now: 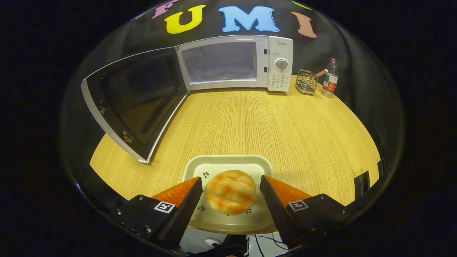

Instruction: Open the microwave, put the food inside, and close the microwave door.

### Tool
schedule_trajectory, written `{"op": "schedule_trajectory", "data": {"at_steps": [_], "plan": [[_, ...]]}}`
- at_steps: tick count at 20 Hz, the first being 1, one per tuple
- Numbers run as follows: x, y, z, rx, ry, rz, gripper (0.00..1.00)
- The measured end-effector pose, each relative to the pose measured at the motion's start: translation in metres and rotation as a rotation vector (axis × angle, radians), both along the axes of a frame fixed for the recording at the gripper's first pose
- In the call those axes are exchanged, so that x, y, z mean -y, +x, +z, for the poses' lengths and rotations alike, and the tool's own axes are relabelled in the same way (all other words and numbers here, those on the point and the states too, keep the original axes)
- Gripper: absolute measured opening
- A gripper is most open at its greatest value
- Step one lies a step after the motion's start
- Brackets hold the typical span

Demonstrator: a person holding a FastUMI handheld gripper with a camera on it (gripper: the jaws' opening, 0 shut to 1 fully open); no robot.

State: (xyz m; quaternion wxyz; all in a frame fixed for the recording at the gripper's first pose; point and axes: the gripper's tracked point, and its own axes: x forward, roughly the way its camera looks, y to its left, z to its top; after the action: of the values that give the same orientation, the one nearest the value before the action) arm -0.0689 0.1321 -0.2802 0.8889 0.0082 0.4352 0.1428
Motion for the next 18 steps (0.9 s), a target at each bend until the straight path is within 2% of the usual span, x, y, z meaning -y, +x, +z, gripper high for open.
{"op": "schedule_trajectory", "data": {"at_steps": [4, 5, 8, 10, 11, 18], "plan": [[-0.003, -0.004, -0.005, -0.025, -0.018, 0.01, 0.98], [-0.002, -0.003, -0.006, -0.031, -0.023, 0.008, 0.92], [-0.003, -0.003, -0.008, -0.04, -0.034, 0.015, 0.87], [-0.001, -0.003, -0.009, -0.051, -0.031, 0.009, 0.76], [0.0, 0.0, -0.008, -0.052, -0.014, -0.014, 0.61], [-0.002, 0.01, 0.014, -0.067, 0.131, -0.06, 0.59]]}}
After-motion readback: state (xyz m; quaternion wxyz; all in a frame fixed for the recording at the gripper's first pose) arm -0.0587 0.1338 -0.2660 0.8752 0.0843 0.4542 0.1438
